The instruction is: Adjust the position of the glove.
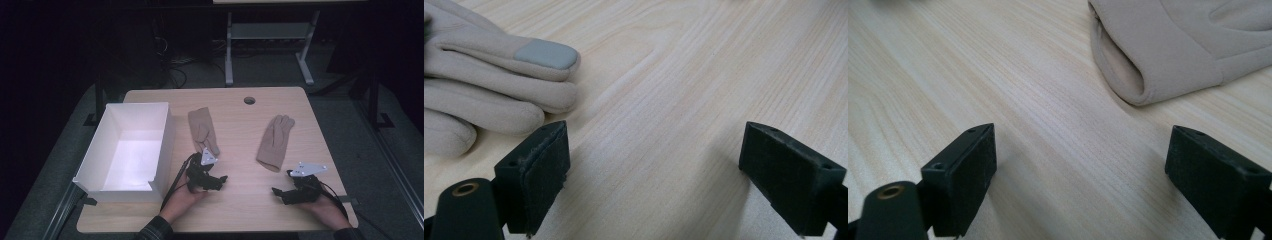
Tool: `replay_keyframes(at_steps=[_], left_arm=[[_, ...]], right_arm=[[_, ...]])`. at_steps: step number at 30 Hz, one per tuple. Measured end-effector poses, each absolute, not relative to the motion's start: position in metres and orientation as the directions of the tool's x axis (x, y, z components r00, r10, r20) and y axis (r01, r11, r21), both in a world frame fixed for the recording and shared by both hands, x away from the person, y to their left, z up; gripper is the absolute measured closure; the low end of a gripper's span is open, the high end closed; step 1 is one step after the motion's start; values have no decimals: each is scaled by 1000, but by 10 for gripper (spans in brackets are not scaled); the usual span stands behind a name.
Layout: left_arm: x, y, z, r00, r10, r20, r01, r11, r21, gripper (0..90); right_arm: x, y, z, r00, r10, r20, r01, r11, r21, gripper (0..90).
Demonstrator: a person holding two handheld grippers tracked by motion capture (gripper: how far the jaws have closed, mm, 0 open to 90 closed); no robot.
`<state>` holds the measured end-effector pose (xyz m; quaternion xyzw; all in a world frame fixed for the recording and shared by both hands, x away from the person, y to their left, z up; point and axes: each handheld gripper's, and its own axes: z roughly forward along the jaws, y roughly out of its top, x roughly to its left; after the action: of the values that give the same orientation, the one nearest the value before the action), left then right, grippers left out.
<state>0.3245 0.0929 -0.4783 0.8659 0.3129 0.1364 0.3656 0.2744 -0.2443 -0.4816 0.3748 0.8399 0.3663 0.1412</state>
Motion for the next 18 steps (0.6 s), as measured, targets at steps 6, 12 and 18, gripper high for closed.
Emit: replay_keyframes(at_steps=[6,12,18], left_arm=[[318,102,-476,815,580,0,413,-580,702,124],[309,107,-476,849,528,-2,379,-607,699,126],[306,110,-477,868,497,1,349,-611,711,126]], right_arm=[[277,-243,-479,-691,722,42,534,471,702,126],[284,-243,-470,-697,714,66,544,466,698,307],[296,-242,-464,-708,702,72,525,456,719,503]])
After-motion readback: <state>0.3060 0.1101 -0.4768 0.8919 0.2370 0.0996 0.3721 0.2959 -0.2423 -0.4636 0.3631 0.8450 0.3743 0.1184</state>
